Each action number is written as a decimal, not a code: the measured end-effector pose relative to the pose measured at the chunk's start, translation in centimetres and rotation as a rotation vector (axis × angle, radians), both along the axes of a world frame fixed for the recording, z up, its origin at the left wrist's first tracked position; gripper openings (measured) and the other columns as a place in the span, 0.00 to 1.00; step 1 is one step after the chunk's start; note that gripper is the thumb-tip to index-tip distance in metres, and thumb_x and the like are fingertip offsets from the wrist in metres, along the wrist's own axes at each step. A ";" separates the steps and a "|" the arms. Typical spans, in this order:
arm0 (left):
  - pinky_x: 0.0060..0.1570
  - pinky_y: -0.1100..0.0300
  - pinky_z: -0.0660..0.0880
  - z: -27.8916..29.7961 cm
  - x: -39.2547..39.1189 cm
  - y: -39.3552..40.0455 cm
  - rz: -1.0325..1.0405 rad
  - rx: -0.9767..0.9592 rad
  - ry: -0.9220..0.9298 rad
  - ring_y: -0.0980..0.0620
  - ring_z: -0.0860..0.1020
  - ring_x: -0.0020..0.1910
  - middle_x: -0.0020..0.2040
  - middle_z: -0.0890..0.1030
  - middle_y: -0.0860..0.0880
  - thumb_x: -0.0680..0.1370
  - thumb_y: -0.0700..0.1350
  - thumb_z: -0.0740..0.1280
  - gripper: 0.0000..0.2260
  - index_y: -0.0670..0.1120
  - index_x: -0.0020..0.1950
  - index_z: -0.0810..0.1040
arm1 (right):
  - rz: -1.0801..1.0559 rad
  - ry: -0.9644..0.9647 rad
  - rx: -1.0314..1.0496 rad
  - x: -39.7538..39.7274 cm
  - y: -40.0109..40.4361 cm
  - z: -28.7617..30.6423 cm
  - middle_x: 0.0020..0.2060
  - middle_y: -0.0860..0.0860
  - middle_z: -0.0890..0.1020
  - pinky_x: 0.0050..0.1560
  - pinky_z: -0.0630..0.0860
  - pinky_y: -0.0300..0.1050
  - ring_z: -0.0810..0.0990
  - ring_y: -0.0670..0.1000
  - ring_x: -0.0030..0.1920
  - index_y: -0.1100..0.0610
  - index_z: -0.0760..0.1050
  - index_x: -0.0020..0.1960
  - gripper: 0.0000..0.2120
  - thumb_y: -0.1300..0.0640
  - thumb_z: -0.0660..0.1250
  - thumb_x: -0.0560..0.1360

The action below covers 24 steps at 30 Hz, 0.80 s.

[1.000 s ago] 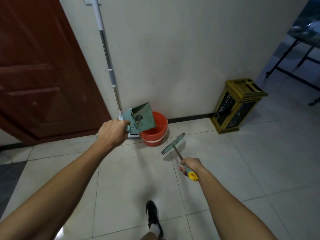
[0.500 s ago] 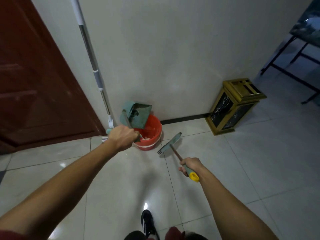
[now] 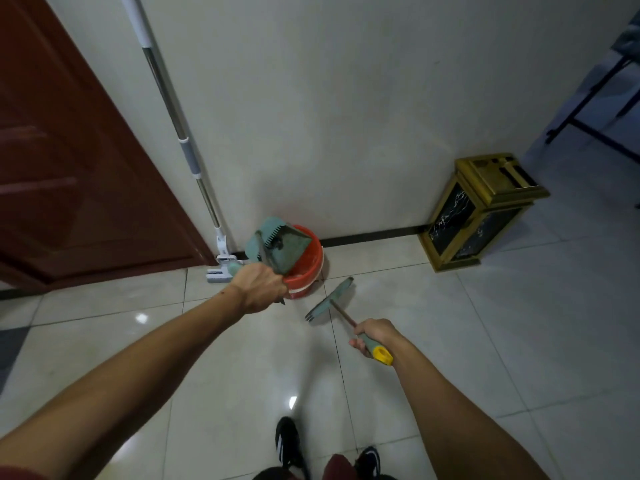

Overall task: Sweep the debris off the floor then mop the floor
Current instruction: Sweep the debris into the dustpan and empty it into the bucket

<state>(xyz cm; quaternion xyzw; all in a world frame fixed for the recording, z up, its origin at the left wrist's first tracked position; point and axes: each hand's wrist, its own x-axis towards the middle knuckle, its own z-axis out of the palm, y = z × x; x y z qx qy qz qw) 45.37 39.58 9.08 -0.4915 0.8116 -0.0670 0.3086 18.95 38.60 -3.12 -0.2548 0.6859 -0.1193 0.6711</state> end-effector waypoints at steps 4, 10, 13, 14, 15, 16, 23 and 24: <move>0.42 0.53 0.76 0.9 -0.7 -0.6 0.014 -0.054 -0.002 0.41 0.84 0.50 0.50 0.85 0.47 0.81 0.41 0.64 0.09 0.46 0.57 0.82 | 0.009 -0.015 -0.018 -0.7 -0.4 0.3 0.37 0.67 0.80 0.20 0.70 0.37 0.73 0.50 0.19 0.69 0.71 0.49 0.03 0.71 0.60 0.76; 0.41 0.53 0.75 -0.2 -2.8 0.8 -0.018 -0.008 -0.039 0.41 0.84 0.51 0.52 0.86 0.46 0.82 0.42 0.63 0.09 0.47 0.57 0.83 | 0.000 -0.033 -0.056 -1.7 -0.1 -0.2 0.39 0.68 0.79 0.20 0.70 0.36 0.75 0.50 0.18 0.72 0.70 0.58 0.11 0.72 0.61 0.76; 0.40 0.56 0.74 -1.8 -4.0 2.2 -0.059 0.017 -0.068 0.44 0.84 0.50 0.52 0.86 0.48 0.81 0.43 0.65 0.11 0.50 0.60 0.83 | 0.005 -0.028 -0.059 -2.2 0.2 -0.5 0.39 0.68 0.80 0.21 0.71 0.37 0.75 0.51 0.19 0.72 0.71 0.58 0.12 0.72 0.62 0.75; 0.39 0.55 0.73 -2.0 -4.5 2.5 -0.054 0.022 -0.047 0.44 0.84 0.51 0.53 0.86 0.49 0.81 0.43 0.65 0.11 0.50 0.61 0.83 | 0.006 -0.029 -0.055 -2.4 0.3 -0.6 0.39 0.68 0.80 0.21 0.71 0.37 0.75 0.51 0.19 0.72 0.71 0.58 0.12 0.72 0.62 0.75; 0.40 0.54 0.75 -2.1 -4.9 2.5 -0.038 0.017 -0.024 0.44 0.84 0.52 0.54 0.85 0.49 0.81 0.44 0.65 0.12 0.50 0.62 0.83 | 0.010 -0.027 -0.049 -2.7 0.4 -0.7 0.38 0.68 0.80 0.21 0.71 0.37 0.75 0.51 0.19 0.72 0.71 0.58 0.12 0.71 0.62 0.75; 0.42 0.53 0.77 -1.9 -5.3 2.5 -0.021 0.006 -0.002 0.44 0.84 0.53 0.54 0.85 0.49 0.81 0.44 0.65 0.11 0.50 0.61 0.83 | 0.014 -0.027 -0.042 -2.9 0.5 -0.7 0.38 0.68 0.80 0.21 0.71 0.37 0.75 0.51 0.19 0.72 0.71 0.59 0.12 0.71 0.62 0.75; 0.41 0.53 0.76 0.4 -5.7 2.4 0.129 -0.097 0.079 0.42 0.84 0.51 0.51 0.85 0.47 0.80 0.40 0.64 0.11 0.49 0.59 0.83 | 0.026 -0.019 -0.033 -4.3 1.3 -0.7 0.36 0.67 0.80 0.21 0.71 0.37 0.75 0.51 0.20 0.72 0.71 0.57 0.11 0.71 0.62 0.76; 0.40 0.52 0.76 0.7 -5.6 2.5 0.169 -0.131 0.116 0.42 0.83 0.49 0.50 0.84 0.47 0.80 0.41 0.64 0.11 0.49 0.59 0.82 | 0.026 -0.020 -0.035 -4.4 1.4 -0.8 0.35 0.67 0.80 0.21 0.71 0.37 0.74 0.51 0.20 0.72 0.71 0.57 0.10 0.71 0.62 0.75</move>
